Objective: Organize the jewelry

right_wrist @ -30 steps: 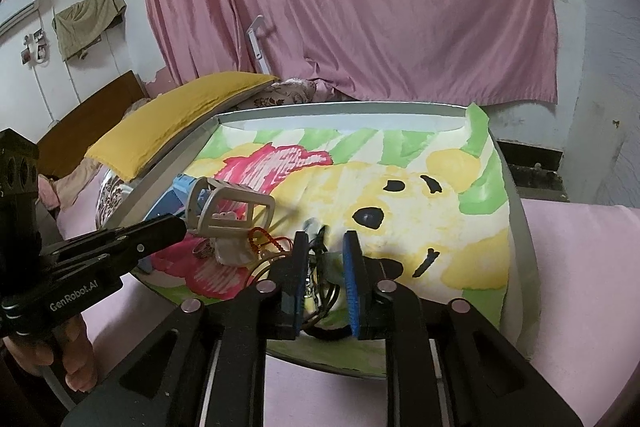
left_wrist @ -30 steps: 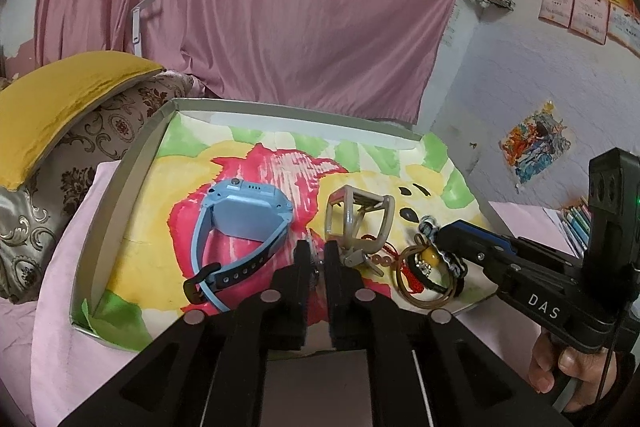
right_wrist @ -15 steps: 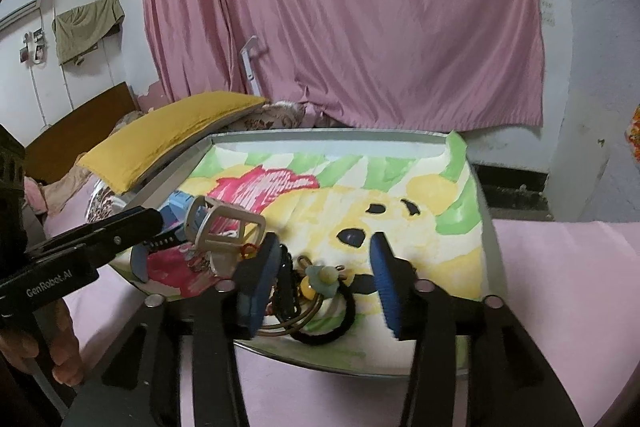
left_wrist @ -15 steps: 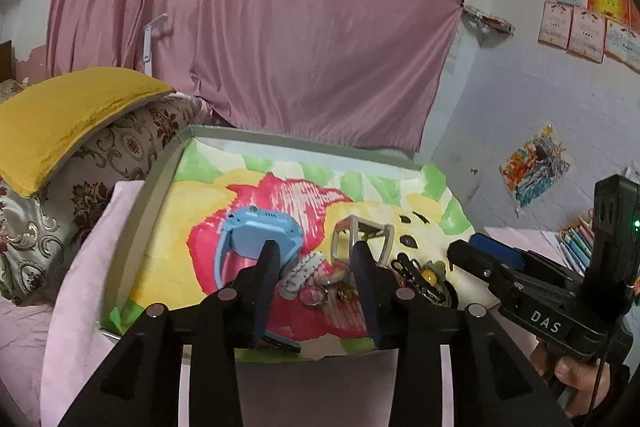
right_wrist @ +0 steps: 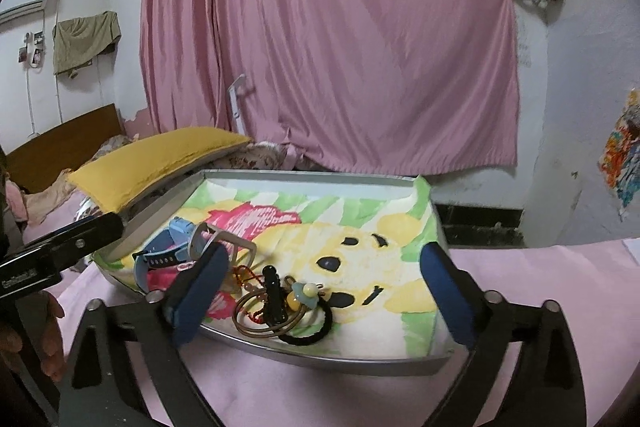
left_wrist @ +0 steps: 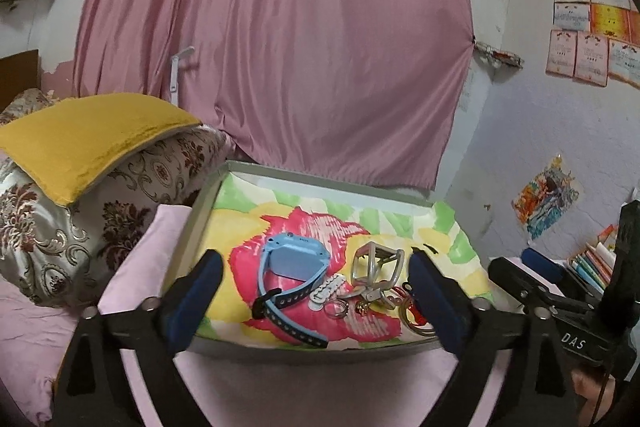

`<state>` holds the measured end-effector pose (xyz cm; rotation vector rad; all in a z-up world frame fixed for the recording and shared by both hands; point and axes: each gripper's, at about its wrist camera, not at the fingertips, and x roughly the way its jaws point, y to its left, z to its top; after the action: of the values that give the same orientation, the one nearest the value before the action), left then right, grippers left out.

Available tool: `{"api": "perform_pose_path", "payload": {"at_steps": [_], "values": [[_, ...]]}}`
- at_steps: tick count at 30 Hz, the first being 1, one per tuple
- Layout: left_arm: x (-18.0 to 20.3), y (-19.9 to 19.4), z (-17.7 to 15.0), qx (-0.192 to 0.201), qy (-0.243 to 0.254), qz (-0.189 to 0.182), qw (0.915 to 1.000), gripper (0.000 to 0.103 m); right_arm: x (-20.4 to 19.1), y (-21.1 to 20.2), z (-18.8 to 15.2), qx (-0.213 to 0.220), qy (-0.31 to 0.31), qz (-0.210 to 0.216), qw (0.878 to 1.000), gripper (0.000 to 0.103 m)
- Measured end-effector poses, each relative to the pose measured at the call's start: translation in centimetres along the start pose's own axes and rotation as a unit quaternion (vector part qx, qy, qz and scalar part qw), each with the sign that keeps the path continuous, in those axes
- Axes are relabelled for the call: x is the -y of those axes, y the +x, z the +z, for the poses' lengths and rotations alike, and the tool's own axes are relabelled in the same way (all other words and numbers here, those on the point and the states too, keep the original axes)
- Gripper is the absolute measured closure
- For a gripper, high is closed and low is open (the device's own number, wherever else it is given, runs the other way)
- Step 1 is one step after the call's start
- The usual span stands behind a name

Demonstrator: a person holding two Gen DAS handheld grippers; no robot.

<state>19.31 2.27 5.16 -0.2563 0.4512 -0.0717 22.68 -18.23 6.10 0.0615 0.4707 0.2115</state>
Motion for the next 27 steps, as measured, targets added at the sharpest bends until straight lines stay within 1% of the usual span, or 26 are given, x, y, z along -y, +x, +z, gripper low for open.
{"api": "perform_pose_path", "payload": {"at_steps": [3,8,11,19,27], "values": [[0.2,-1.2,-0.4,0.015,0.009,0.006,0.9998,0.001,0.0,-1.3,-0.1,0.019,-0.001,-0.003,1.000,0.002],[0.9,-3.1,-1.0,0.028,0.033,0.010,0.9990,0.001,-0.2,-3.1,-0.3,0.034,0.000,-0.003,0.999,0.002],[1.1,-4.3,-1.4,0.032,0.038,0.009,0.9987,0.001,-0.4,-4.5,-0.6,0.038,0.002,0.001,0.999,0.002],[0.7,-7.0,-3.0,0.031,0.039,0.013,0.9987,0.001,-0.5,-8.5,-2.2,0.040,0.006,0.015,0.999,0.002],[0.8,-9.5,-4.7,0.037,0.050,0.025,0.9978,0.001,-0.7,-11.1,-4.2,0.052,0.010,0.005,0.999,0.002]]}}
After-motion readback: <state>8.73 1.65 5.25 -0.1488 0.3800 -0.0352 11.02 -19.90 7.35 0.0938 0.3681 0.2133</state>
